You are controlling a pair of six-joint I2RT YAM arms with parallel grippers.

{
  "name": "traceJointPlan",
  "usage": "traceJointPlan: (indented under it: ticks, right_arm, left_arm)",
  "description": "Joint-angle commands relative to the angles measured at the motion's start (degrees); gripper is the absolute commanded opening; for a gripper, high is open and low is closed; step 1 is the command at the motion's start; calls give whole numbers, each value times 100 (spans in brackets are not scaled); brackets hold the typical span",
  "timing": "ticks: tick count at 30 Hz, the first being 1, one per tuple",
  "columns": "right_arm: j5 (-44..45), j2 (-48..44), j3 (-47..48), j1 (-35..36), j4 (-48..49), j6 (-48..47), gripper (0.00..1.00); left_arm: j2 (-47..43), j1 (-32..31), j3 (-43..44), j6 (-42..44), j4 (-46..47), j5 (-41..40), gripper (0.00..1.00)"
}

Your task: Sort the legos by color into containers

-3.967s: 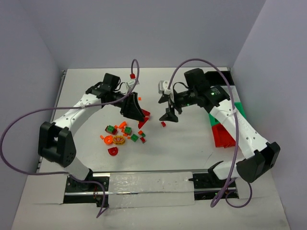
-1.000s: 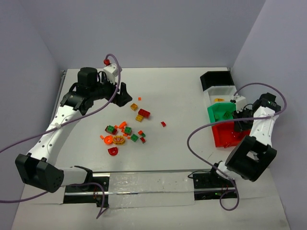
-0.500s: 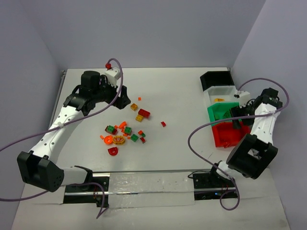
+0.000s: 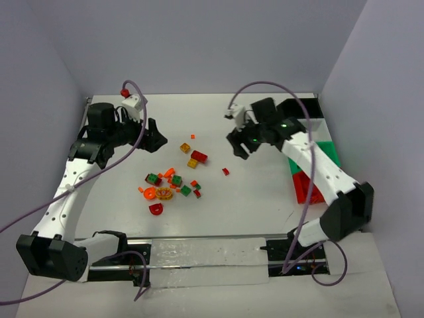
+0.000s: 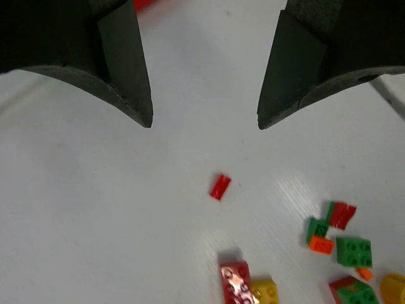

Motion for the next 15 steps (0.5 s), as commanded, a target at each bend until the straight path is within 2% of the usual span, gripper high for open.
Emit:
traceJointPlan:
  ticks: [1, 4, 7, 8, 11, 15]
  right_arm:
    - [773, 1323, 702, 913, 870, 690, 73]
    - [853, 2300, 1434, 1211, 726, 700, 73]
    - [931, 3607, 2984, 1470, 230, 657, 73]
    - [914, 3828, 3006, 1479, 99, 675, 73]
    - [1014, 4439, 3944, 1523, -414, 684, 75]
    - [1102, 4882, 4486, 1535, -754, 501, 76]
  left_arm:
    - [-201, 146, -116, 93, -260, 250, 98]
    - [-86, 181, -191, 359, -339, 58, 97]
    - [126, 206, -316, 479, -204, -45, 96]
    - [170, 206, -317, 521, -176, -45, 95]
    - [352, 214, -182, 339, -29, -155, 96]
    - [720, 218, 173, 278, -178, -63, 95]
